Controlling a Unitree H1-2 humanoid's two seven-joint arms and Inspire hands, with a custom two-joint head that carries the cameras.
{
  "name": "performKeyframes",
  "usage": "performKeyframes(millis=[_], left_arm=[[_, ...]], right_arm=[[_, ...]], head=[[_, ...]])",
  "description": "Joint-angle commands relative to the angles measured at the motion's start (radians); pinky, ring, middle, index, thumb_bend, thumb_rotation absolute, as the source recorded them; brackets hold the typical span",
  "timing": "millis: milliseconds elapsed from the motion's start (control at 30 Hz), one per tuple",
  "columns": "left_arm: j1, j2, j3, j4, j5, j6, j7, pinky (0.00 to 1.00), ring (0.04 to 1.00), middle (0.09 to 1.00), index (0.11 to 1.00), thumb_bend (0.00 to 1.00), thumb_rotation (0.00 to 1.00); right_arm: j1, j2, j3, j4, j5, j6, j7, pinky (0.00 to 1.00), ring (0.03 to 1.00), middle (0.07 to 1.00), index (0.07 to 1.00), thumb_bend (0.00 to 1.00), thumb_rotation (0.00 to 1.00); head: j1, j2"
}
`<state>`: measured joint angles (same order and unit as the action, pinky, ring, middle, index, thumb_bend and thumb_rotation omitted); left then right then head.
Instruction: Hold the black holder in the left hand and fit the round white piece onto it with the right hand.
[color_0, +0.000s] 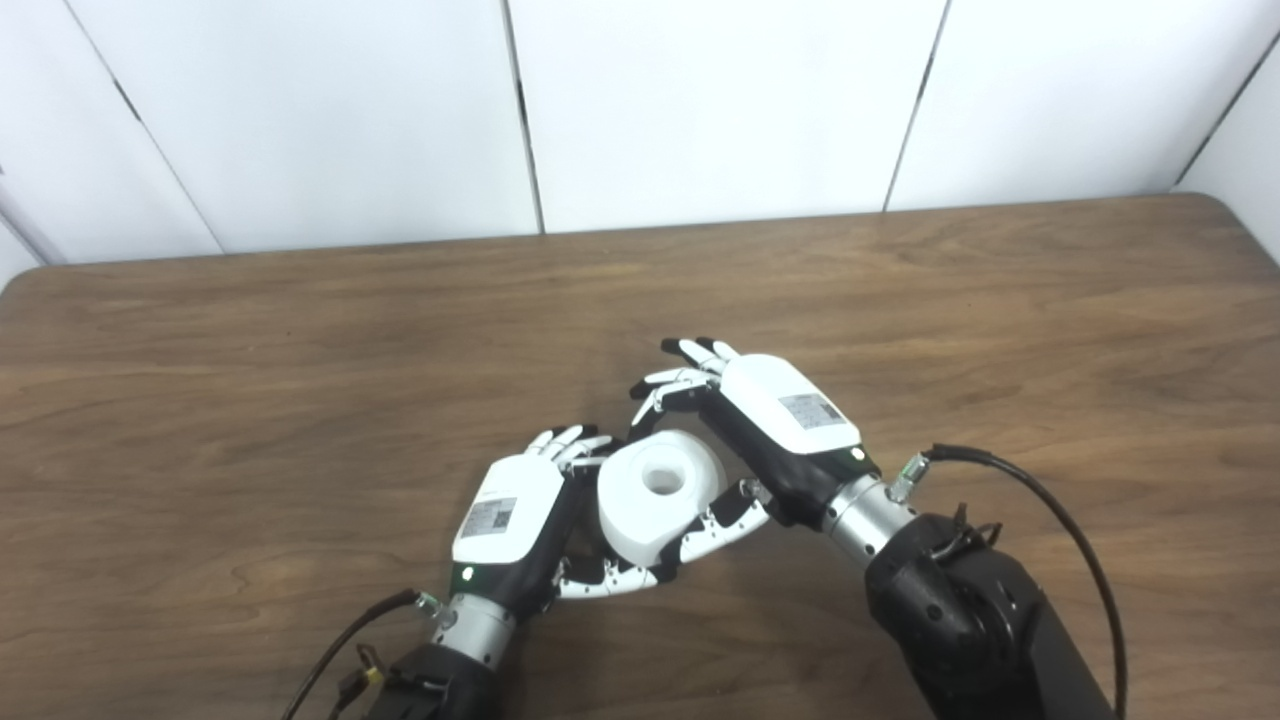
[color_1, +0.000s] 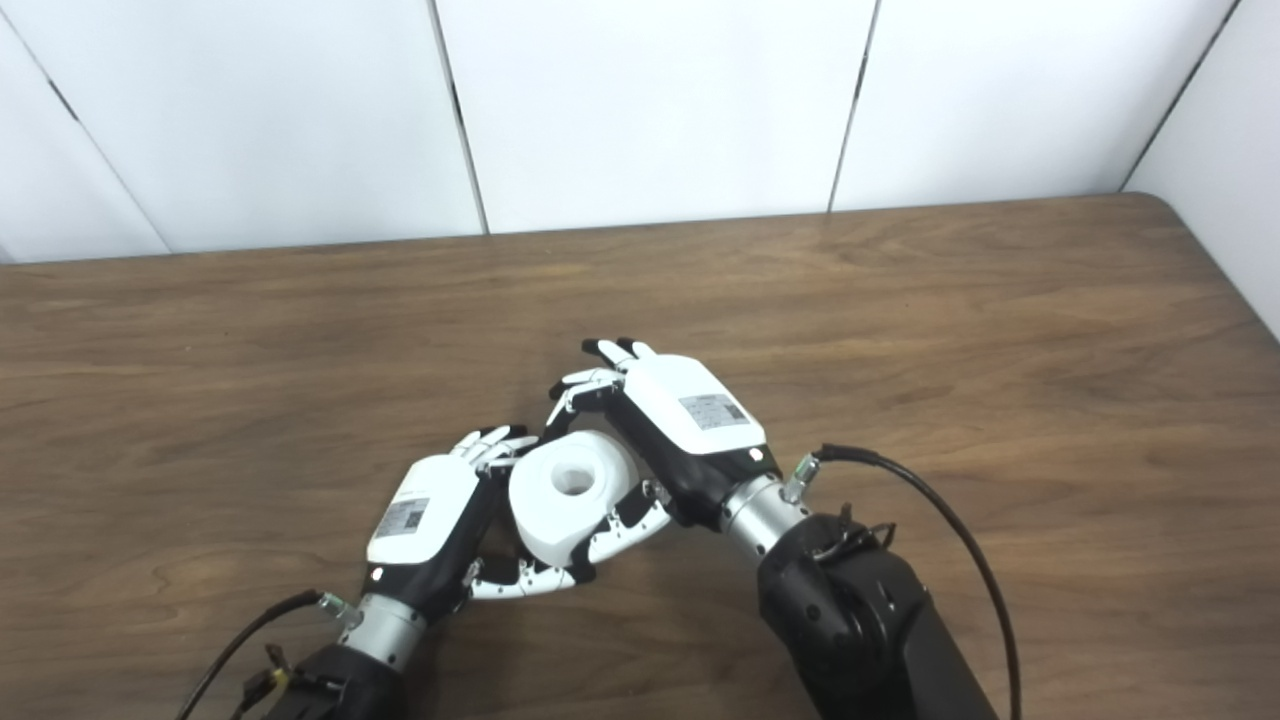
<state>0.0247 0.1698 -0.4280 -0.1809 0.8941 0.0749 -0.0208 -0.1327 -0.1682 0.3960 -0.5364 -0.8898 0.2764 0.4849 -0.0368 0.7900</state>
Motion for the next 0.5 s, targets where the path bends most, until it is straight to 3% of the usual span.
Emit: performKeyframes(millis=[0,267,300,333,367,467], left_arm=[[-0.008,-0.002,-0.017,0.012,0.031,0.013,-0.030,0.94,0.906,0.821,0.489,0.52,0.05],[-0.007,-0.005,-0.017,0.015,0.026,0.006,-0.024,0.93,0.906,0.821,0.489,0.52,0.05],[-0.007,-0.005,-0.017,0.015,0.027,0.005,-0.021,0.93,0.903,0.818,0.488,0.52,0.05],[-0.006,-0.006,-0.017,0.016,0.027,0.004,-0.019,0.93,0.901,0.816,0.488,0.52,0.05],[-0.006,-0.006,-0.017,0.017,0.029,0.004,-0.017,0.93,0.900,0.815,0.488,0.52,0.05],[-0.006,-0.007,-0.018,0.018,0.030,0.003,-0.015,0.93,0.898,0.813,0.489,0.52,0.05]], right_arm=[[-0.018,-0.004,0.011,0.007,-0.014,-0.010,0.026,1.00,0.967,0.806,0.489,0.52,0.15],[-0.024,-0.006,0.006,0.001,-0.028,0.005,0.070,1.00,0.984,0.817,0.491,0.52,0.16],[-0.024,-0.006,0.004,0.000,-0.026,0.006,0.072,1.00,0.983,0.817,0.535,0.70,0.24],[-0.024,-0.006,0.003,0.000,-0.025,0.006,0.073,1.00,0.984,0.819,0.558,0.79,0.29],[-0.025,-0.006,0.002,-0.001,-0.027,0.006,0.076,1.00,0.984,0.819,0.573,0.85,0.32],[-0.029,-0.008,0.002,-0.007,-0.038,0.008,0.091,1.00,0.989,0.829,0.618,0.90,0.38]], head=[[0.000,0.001],[0.000,0.001],[0.000,0.001],[0.000,0.001],[0.000,0.003],[0.001,0.003]])
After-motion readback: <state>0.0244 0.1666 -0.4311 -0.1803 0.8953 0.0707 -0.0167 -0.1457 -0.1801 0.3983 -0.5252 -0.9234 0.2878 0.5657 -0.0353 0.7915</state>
